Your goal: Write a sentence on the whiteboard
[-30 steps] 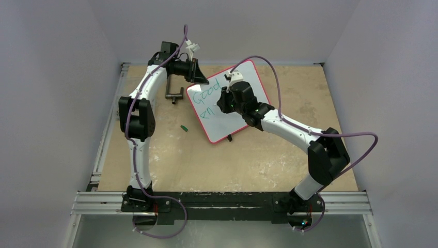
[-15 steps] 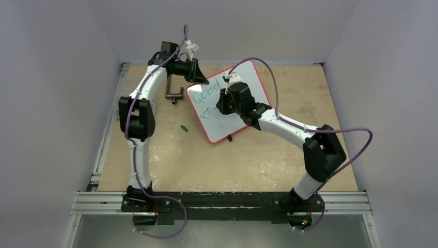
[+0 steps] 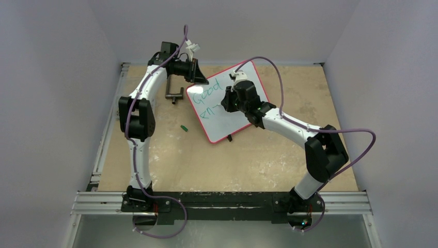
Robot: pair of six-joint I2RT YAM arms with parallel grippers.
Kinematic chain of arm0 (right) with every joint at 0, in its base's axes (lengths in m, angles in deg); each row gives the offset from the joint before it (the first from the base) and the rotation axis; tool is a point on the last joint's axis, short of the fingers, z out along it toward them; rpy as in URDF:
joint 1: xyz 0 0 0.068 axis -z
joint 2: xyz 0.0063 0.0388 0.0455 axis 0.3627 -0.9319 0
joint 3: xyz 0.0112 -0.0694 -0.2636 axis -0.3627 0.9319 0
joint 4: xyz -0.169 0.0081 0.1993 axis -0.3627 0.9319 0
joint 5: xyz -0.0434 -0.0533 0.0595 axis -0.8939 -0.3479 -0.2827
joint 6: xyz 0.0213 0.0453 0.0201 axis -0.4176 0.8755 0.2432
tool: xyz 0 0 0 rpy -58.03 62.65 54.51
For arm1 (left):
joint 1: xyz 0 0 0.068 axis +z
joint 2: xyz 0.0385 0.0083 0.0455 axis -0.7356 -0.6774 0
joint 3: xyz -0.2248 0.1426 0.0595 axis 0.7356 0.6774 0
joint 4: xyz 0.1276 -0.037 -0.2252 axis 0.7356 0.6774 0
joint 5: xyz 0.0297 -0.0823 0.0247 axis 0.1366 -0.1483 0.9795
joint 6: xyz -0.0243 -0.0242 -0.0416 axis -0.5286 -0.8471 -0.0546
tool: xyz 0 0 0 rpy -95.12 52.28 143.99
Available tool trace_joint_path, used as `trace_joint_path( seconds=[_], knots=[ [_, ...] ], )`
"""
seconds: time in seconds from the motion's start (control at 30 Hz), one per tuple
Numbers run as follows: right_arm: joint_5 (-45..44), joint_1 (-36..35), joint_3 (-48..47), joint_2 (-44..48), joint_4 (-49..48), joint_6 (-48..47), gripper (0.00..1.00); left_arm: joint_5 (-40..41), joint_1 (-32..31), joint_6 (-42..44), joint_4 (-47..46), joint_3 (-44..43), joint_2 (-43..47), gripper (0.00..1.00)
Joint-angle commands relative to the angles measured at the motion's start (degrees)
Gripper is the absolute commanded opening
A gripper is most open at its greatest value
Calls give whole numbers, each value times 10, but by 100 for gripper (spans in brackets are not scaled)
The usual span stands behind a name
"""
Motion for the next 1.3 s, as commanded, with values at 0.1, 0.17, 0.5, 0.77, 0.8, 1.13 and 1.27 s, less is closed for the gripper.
trace_joint_path(
  seconds=[0.1, 0.17, 0.5, 0.77, 0.8, 1.13, 1.27],
  knots=[
    [11, 4, -29, -8, -6, -2, 0, -6, -8, 32, -11, 5, 37, 0],
    [12, 4, -35, -13, -6, -2, 0, -6, -8, 33, -11, 5, 36, 0],
    [39, 3, -39, -30, -13, -7, 0, -7, -8, 32, -12, 4, 35, 0],
    [61, 0, -8, -30, -17, 0, 0, -6, -8, 32, -12, 4, 35, 0],
    [60, -1, -5, -28, -17, 2, 0, -6, -8, 32, -13, 5, 35, 0],
    [47, -2, 42, -3, -15, 1, 0, -5, -8, 32, -12, 5, 38, 0],
    [48, -2, 62, 13, -13, 6, 0, -5, -8, 33, -11, 5, 38, 0]
  ],
)
